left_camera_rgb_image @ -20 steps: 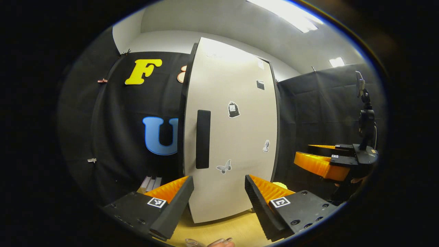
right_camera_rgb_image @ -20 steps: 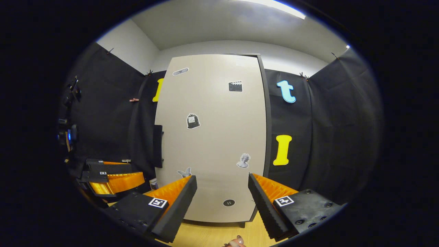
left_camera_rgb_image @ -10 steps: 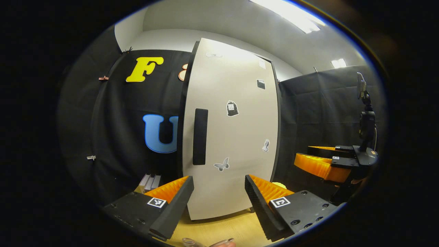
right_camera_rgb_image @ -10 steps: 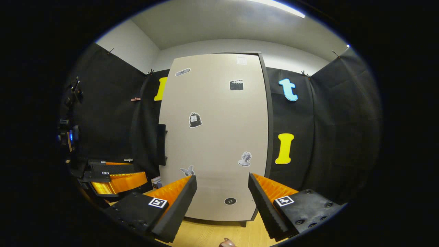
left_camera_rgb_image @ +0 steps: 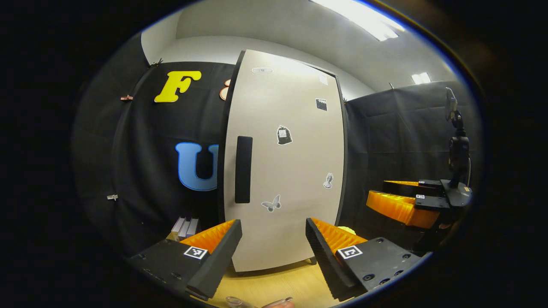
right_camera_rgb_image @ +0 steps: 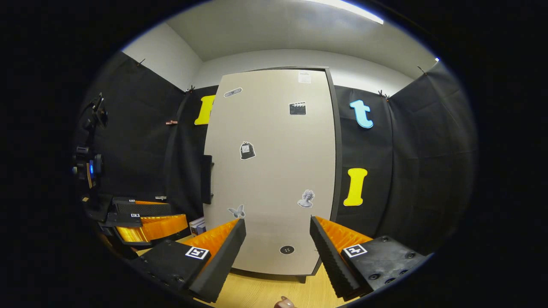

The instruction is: Open the cabinet door with the right hand, grasp the bottle in the cabinet with the left hand and place it on the coaster, then close the cabinet door with the right hand.

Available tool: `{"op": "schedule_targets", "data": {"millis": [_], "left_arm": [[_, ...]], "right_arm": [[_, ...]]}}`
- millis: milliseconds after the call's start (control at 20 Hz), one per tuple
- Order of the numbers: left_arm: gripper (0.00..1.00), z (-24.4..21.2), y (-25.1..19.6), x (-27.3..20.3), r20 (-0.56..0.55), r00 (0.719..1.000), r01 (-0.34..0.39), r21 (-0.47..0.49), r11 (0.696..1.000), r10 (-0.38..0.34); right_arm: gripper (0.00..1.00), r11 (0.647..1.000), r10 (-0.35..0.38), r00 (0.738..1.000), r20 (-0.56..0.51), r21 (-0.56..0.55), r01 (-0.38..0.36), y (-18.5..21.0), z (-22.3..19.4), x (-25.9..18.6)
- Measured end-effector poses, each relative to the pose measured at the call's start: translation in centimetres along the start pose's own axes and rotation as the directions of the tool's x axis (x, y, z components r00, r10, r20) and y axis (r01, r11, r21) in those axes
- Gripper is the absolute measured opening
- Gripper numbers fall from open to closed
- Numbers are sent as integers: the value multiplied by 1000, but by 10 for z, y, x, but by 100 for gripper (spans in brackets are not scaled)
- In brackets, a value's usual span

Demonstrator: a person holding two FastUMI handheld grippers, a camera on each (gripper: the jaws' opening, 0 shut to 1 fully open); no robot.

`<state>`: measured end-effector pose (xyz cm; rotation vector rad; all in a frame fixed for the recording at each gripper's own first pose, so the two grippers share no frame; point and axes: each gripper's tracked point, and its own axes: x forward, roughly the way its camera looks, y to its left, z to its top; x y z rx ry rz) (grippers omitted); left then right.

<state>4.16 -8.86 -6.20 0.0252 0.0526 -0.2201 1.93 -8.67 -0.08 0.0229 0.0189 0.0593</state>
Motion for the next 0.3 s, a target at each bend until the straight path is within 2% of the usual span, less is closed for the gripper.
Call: {"op": "schedule_targets", "data": {"millis": [300], "left_arm": [[94,3,0,0,4,1000,-3,13,1000,3]], "right_arm": [[97,1000,9,1000,-11,-10,-9,3,-1,-2]]}}
